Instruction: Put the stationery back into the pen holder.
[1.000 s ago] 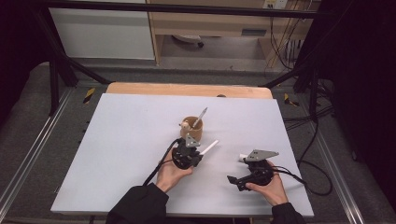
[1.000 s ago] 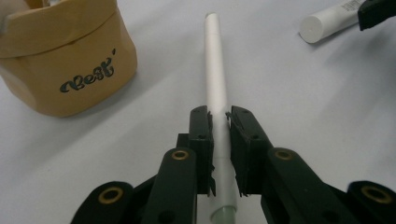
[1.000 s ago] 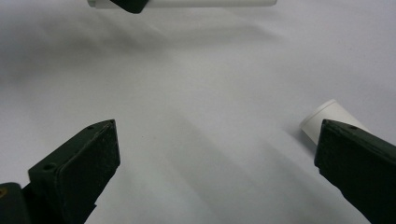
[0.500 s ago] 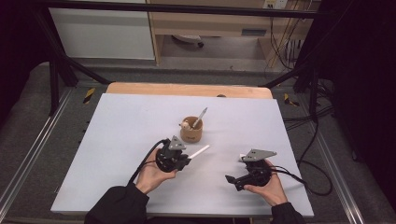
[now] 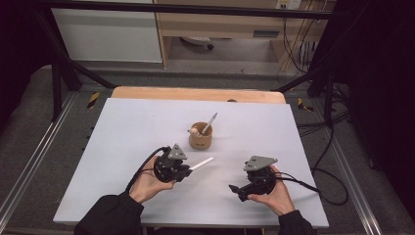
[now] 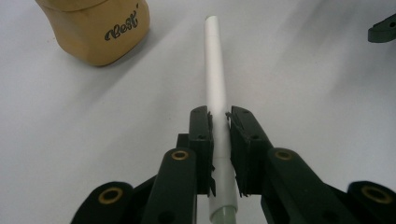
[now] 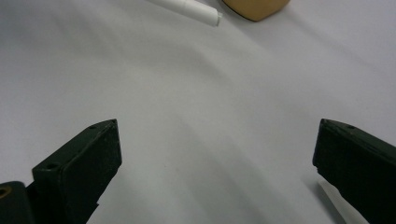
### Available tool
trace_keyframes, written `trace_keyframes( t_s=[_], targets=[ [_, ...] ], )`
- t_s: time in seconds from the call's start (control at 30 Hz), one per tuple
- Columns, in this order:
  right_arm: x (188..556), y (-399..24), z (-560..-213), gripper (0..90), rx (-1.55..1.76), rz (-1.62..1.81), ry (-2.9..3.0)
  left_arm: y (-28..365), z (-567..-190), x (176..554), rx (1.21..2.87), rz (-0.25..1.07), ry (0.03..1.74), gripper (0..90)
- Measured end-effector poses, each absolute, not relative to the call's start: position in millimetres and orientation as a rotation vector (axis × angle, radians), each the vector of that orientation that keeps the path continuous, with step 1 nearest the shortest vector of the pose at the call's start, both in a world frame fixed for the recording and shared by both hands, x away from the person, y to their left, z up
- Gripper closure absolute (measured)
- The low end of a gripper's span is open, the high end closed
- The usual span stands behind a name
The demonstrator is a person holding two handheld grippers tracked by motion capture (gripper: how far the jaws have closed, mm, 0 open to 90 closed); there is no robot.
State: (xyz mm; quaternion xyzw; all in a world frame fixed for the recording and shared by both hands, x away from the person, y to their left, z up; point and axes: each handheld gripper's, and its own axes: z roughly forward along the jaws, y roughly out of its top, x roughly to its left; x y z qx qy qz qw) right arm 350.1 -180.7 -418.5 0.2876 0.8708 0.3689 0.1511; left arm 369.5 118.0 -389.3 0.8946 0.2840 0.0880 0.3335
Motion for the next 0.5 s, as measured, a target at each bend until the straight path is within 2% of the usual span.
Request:
trace_keyframes(
  t_s=[0.5],
  targets=[
    [347.1, -139.3, -398.0, 3.1, 0.536, 0.946, 2.531, 112.6, -373.7, 368.5, 2.408, 0.205, 0.655, 78.5]
  ],
)
